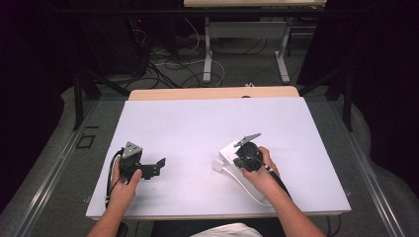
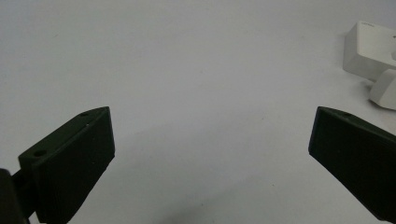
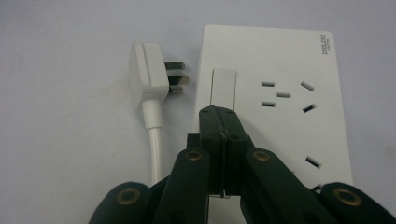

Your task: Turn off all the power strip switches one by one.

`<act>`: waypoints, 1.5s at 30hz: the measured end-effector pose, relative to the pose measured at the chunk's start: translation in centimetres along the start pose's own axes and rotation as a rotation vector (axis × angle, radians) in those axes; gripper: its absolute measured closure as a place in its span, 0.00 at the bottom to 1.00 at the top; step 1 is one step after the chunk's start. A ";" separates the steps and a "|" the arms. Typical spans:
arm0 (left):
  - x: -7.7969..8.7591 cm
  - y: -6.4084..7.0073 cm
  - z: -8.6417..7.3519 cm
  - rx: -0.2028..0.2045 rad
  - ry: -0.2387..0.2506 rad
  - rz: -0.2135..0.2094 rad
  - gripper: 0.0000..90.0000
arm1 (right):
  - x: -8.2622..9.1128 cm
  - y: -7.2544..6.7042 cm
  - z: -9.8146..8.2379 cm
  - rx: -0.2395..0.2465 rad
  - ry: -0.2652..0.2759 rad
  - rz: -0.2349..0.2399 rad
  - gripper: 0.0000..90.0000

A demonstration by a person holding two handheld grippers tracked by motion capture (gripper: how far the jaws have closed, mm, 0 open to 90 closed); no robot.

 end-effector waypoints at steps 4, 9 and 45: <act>0.0 0.0 0.0 0.000 -0.001 0.000 0.00 | 0.1 0.1 0.0 0.009 -0.017 0.009 1.00; 0.0 0.0 0.0 0.000 -0.001 -0.001 0.00 | 0.0 0.0 0.1 0.019 0.003 0.004 1.00; -0.1 0.0 -0.1 -0.001 -0.006 -0.001 0.00 | -0.4 0.1 2.0 0.016 0.001 0.010 1.00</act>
Point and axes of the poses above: each handheld gripper's, and its own axes: x roughly backward along the jaws, z roughly out of its top, y roughly to its right, the point moved 5 cm from there along -x, roughly forward along the jaws, and after that the axes turned 6 degrees about -z, right-handed, at the moved point
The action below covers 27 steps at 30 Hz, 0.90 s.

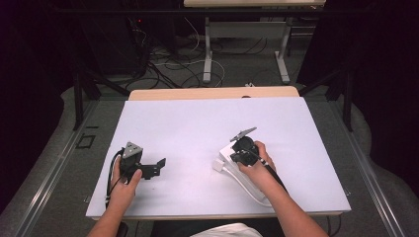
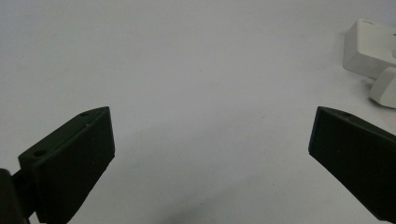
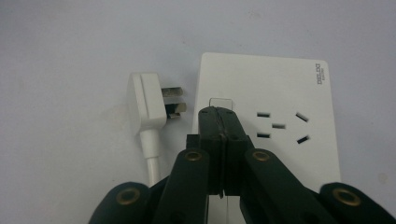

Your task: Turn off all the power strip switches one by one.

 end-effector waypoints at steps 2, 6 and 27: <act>0.0 0.0 0.0 -0.002 -0.001 0.000 0.00 | 0.1 0.1 0.1 0.001 -0.014 -0.001 1.00; -0.1 0.1 0.0 0.006 0.002 -0.005 0.00 | -0.4 0.2 0.5 -0.009 0.004 -0.010 1.00; 0.1 -0.1 0.0 -0.002 -0.010 -0.004 0.00 | -1.2 0.3 1.4 -0.024 -0.037 -0.019 1.00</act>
Point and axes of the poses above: each handheld gripper's, and its own axes: x roughly backward along the jaws, z roughly out of its top, y roughly to its right, the point moved 5 cm from there along -x, roughly forward along the jaws, and after that the axes turned 6 degrees about -z, right-handed, at the moved point
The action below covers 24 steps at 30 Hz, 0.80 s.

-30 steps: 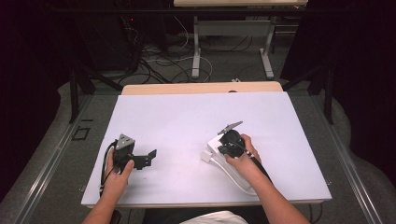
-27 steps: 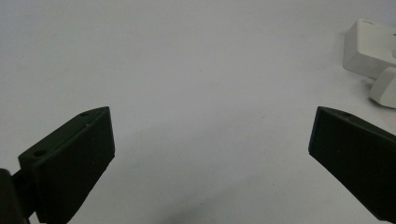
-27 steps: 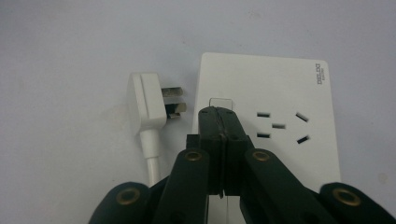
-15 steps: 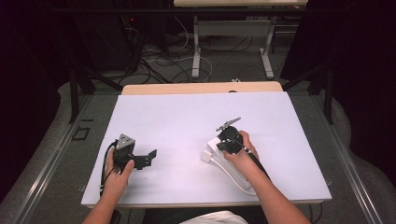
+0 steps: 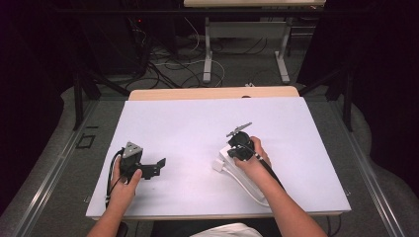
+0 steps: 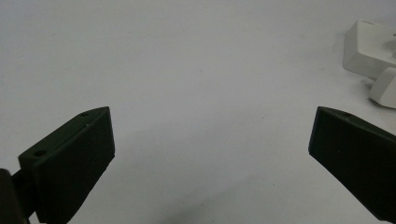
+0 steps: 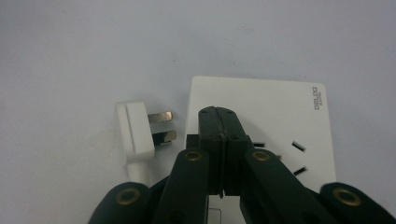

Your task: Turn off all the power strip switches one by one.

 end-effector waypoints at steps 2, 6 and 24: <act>0.0 0.0 0.0 0.000 0.000 0.000 0.00 | -0.4 0.0 0.1 0.008 0.036 0.004 1.00; 0.0 0.0 0.0 -0.001 0.001 -0.002 0.00 | -0.6 0.0 0.1 -0.007 0.038 0.000 1.00; -0.1 0.1 0.0 0.005 0.002 -0.005 0.00 | -0.7 -0.1 0.2 0.009 0.035 -0.002 1.00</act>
Point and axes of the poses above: each handheld gripper's, and its own axes: x roughly backward along the jaws, z roughly out of its top, y roughly to its right, the point moved 5 cm from there along -x, roughly forward along the jaws, and after that the axes turned 6 degrees about -z, right-handed, at the moved point
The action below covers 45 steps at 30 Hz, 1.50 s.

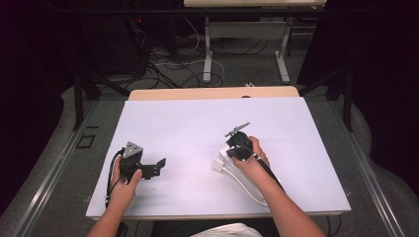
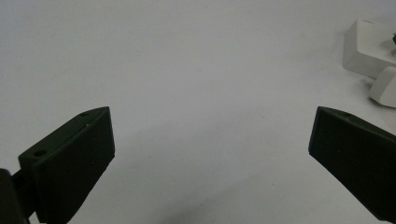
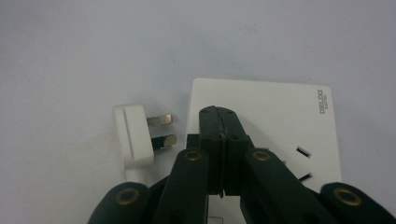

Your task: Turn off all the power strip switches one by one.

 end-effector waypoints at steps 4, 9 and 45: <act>0.0 0.0 0.0 0.000 0.001 0.000 0.00 | 0.0 0.0 0.0 0.003 0.000 -0.001 1.00; 0.0 0.0 0.0 0.000 0.000 0.000 0.00 | 0.0 0.0 0.0 -0.001 -0.016 -0.007 1.00; -0.1 0.1 0.0 0.001 0.006 -0.001 0.00 | 0.2 0.3 -0.8 -0.027 0.029 -0.005 0.93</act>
Point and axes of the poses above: each handheld gripper's, and its own axes: x roughly backward along the jaws, z roughly out of its top, y roughly to its right, the point moved 5 cm from there along -x, roughly forward along the jaws, and after that the axes turned 6 degrees about -z, right-handed, at the moved point
